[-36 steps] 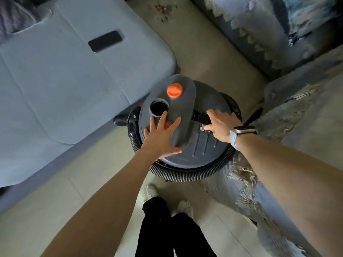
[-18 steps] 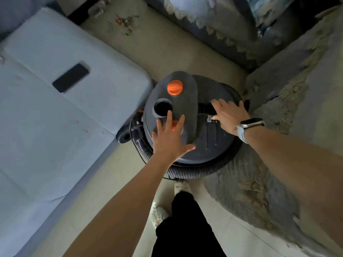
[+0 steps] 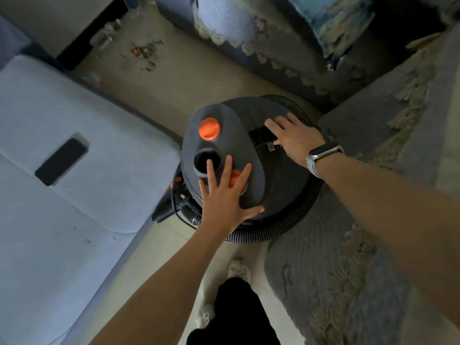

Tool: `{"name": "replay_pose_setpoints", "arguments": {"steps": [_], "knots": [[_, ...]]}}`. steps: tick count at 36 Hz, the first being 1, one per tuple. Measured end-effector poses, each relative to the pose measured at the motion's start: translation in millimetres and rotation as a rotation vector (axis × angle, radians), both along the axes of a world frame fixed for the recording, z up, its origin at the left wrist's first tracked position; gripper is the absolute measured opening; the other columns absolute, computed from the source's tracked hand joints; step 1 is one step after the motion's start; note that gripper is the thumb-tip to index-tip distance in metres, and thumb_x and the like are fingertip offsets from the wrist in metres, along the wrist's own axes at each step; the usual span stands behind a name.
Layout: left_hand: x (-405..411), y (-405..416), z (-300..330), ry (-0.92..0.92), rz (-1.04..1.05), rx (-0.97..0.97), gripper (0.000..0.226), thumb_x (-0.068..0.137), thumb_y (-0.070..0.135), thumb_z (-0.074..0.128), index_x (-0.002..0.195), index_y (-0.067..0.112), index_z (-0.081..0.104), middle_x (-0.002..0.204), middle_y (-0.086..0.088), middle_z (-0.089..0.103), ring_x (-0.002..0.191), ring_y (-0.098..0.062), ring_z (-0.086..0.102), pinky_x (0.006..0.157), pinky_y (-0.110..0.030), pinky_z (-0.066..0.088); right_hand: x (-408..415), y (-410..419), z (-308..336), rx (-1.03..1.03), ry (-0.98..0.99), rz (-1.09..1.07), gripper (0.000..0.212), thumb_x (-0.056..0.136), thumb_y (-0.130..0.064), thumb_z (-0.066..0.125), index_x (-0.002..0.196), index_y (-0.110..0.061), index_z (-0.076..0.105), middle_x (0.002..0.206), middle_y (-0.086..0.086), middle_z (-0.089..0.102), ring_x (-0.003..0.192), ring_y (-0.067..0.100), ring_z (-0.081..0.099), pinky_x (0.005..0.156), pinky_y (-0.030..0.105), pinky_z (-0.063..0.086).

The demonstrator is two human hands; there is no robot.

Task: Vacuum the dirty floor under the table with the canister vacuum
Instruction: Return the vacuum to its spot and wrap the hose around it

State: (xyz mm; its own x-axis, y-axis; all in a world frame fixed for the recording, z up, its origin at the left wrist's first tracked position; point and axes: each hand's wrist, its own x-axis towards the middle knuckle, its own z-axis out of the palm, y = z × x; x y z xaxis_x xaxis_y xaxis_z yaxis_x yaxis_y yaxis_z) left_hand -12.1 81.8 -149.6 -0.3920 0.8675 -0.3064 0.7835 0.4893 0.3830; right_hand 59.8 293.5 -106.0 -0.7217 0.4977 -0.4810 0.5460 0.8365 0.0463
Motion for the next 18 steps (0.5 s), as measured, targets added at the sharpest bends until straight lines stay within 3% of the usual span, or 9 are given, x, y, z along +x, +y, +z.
{"name": "replay_pose_setpoints", "arguments": {"steps": [8, 10, 15, 18], "knots": [[10, 83, 4, 0.120, -0.099, -0.063, 0.106, 0.073, 0.078, 0.050, 0.150, 0.039, -0.011, 0.160, -0.006, -0.018, 0.143, -0.042, -0.019, 0.105, -0.068, -0.016, -1, 74, -3, 0.013, -0.088, -0.071, 0.061, 0.102, -0.012, 0.037, 0.152, -0.027, 0.008, 0.158, 0.004, 0.012, 0.147, 0.033, 0.007, 0.102, 0.053, 0.040], [7, 100, 0, 0.117, -0.121, -0.037, 0.108, 0.072, 0.077, 0.052, 0.152, 0.036, -0.007, 0.161, -0.010, -0.013, 0.144, -0.044, -0.015, 0.107, -0.069, -0.011, -2, 89, -4, 0.022, -0.090, -0.070, 0.059, 0.103, -0.016, 0.038, 0.152, -0.028, 0.008, 0.158, 0.003, 0.013, 0.147, 0.032, 0.009, 0.103, 0.051, 0.039], [-19, 134, -12, 0.160, -0.193, 0.058, 0.108, 0.060, 0.078, 0.053, 0.150, 0.029, 0.019, 0.158, -0.016, 0.019, 0.141, -0.050, 0.017, 0.107, -0.069, 0.013, -9, 121, -4, 0.018, -0.076, -0.148, 0.057, 0.103, -0.018, 0.036, 0.152, -0.028, 0.009, 0.158, 0.004, 0.012, 0.147, 0.031, 0.008, 0.105, 0.049, 0.035], [-32, 158, -14, 0.165, -0.245, 0.095, 0.106, 0.058, 0.078, 0.052, 0.148, 0.027, 0.027, 0.156, -0.018, 0.025, 0.138, -0.052, 0.023, 0.106, -0.068, 0.022, -13, 141, -6, 0.018, -0.079, -0.178, 0.057, 0.103, -0.023, 0.038, 0.153, -0.027, 0.010, 0.158, 0.004, 0.015, 0.147, 0.031, 0.011, 0.109, 0.048, 0.031]]}}
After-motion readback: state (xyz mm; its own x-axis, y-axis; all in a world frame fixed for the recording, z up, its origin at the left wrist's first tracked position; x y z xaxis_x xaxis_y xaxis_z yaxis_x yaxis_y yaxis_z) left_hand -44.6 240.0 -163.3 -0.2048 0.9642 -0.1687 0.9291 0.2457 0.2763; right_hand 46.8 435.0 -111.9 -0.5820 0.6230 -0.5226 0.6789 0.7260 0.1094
